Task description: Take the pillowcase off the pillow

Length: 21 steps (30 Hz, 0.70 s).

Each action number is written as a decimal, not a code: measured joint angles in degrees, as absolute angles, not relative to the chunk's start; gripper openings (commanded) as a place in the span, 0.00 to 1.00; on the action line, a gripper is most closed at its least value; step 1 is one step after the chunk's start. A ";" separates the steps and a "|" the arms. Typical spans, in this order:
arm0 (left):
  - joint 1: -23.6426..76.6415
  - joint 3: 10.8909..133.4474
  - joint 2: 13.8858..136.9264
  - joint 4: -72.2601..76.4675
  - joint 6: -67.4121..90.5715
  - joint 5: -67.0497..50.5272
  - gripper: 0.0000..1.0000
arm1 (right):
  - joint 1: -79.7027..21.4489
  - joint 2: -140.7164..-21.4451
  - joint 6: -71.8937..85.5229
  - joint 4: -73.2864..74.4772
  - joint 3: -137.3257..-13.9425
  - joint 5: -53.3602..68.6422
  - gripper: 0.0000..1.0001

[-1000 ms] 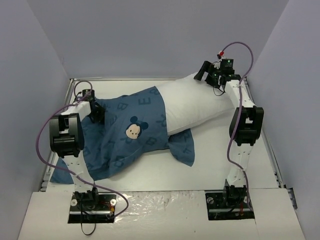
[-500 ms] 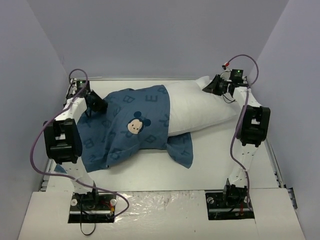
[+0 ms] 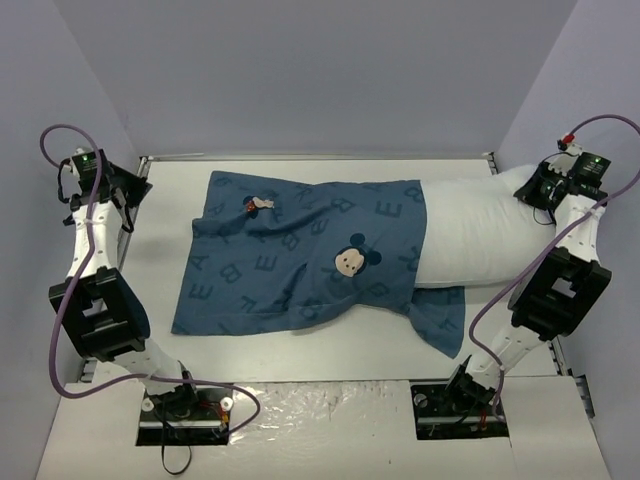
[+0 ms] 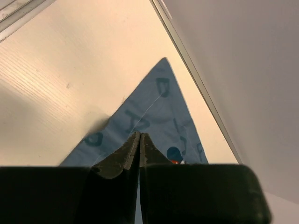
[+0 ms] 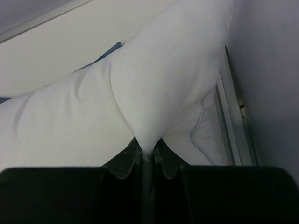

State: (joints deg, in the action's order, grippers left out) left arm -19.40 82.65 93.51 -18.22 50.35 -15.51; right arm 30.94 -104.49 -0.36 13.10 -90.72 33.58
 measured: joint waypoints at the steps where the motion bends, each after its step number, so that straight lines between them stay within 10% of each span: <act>1: -19.70 82.85 93.54 -18.28 50.30 -15.27 0.02 | 31.46 -104.14 -1.41 13.50 -89.95 32.29 0.00; 4: -19.46 83.46 93.56 -18.74 50.11 -15.44 0.03 | 31.00 -103.48 -3.70 14.59 -89.17 30.81 0.00; 9: -13.19 95.15 99.90 -21.19 47.07 -19.90 0.95 | 28.01 -102.02 -6.66 15.35 -89.14 31.03 0.00; 21: 16.03 109.84 114.32 -37.58 49.10 -18.41 0.94 | 22.94 -100.53 -8.23 16.21 -86.91 33.08 0.00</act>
State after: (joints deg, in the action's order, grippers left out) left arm 16.03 109.84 114.32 -37.58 49.10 -18.41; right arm 22.94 -100.53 -8.23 16.21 -86.91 33.08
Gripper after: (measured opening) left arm 0.942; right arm 0.059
